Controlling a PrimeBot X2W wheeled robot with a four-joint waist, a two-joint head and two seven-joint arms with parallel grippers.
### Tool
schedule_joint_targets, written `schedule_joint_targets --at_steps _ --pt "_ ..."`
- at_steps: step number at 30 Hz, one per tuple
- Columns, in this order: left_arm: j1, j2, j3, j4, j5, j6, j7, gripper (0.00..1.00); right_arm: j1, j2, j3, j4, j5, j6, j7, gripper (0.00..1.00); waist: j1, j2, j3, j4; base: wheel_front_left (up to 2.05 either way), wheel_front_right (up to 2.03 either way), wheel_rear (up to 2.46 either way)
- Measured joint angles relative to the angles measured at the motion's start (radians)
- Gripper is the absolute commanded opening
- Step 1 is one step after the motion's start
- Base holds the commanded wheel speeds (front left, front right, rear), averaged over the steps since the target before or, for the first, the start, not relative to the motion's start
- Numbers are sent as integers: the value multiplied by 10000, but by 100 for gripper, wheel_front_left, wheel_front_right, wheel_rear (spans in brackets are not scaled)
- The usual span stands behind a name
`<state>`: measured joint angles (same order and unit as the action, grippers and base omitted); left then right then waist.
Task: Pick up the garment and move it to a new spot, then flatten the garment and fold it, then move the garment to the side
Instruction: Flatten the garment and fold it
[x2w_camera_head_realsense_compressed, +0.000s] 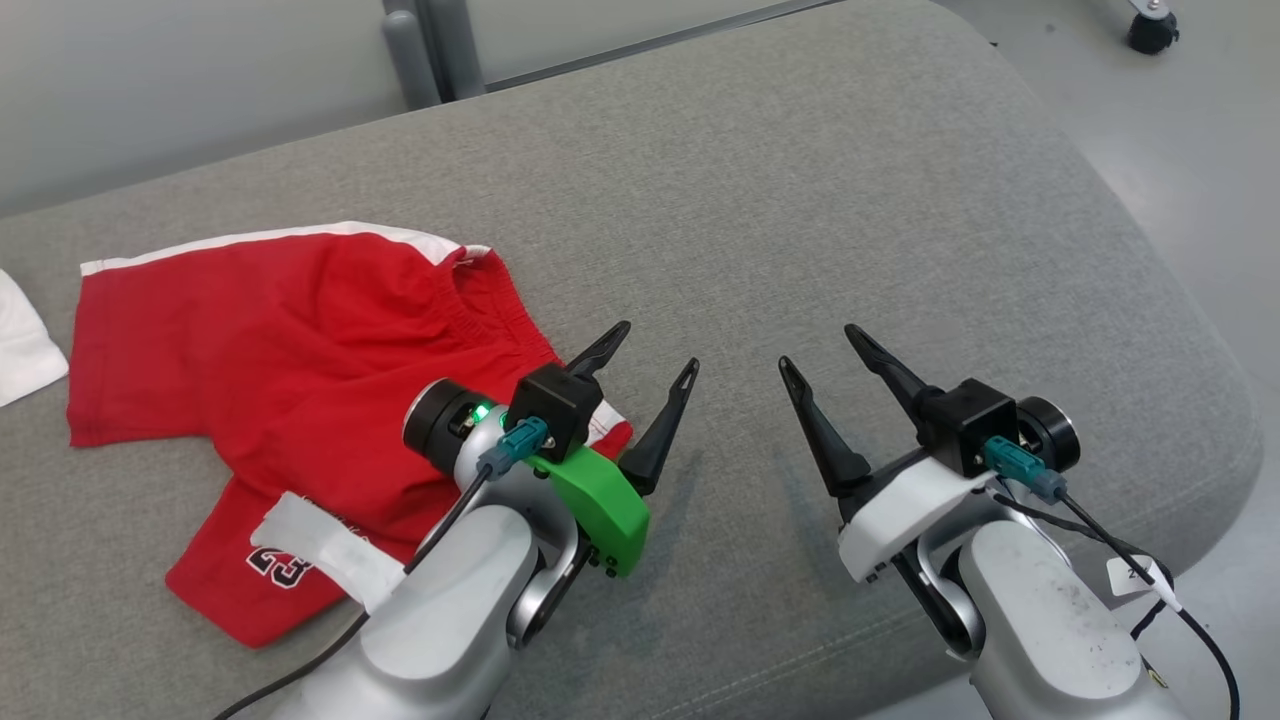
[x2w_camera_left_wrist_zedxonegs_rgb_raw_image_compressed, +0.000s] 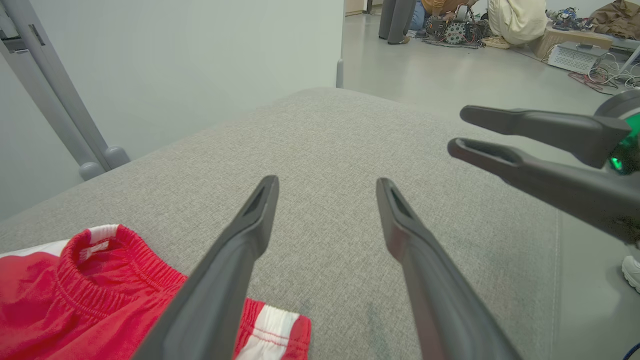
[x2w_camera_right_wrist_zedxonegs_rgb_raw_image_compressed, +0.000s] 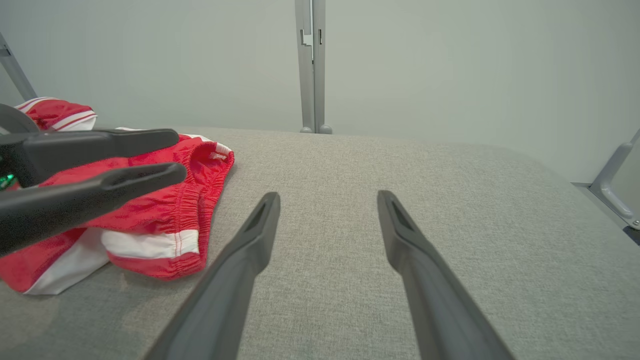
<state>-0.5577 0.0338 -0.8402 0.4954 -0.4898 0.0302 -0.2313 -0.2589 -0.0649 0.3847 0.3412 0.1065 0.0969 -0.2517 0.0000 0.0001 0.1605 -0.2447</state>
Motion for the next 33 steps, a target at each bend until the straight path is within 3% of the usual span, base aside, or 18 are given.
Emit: schedule_joint_targets --at_steps 9,16,33 --pt "-58 0 207 199 242 337 -163 100 -89 -173 495 1070 25 173 0 100 0 0 -88 886 0 0 0" --pt "1040 86 1035 430 447 761 -173 100 -441 -50 418 2203 1325 263 477 100 0 0 -298 1942 0 0 0" --pt "3082 146 1699 -570 337 849 -173 100 -607 -401 698 3260 2775 263 1085 100 0 0 -942 4287 0 0 0"
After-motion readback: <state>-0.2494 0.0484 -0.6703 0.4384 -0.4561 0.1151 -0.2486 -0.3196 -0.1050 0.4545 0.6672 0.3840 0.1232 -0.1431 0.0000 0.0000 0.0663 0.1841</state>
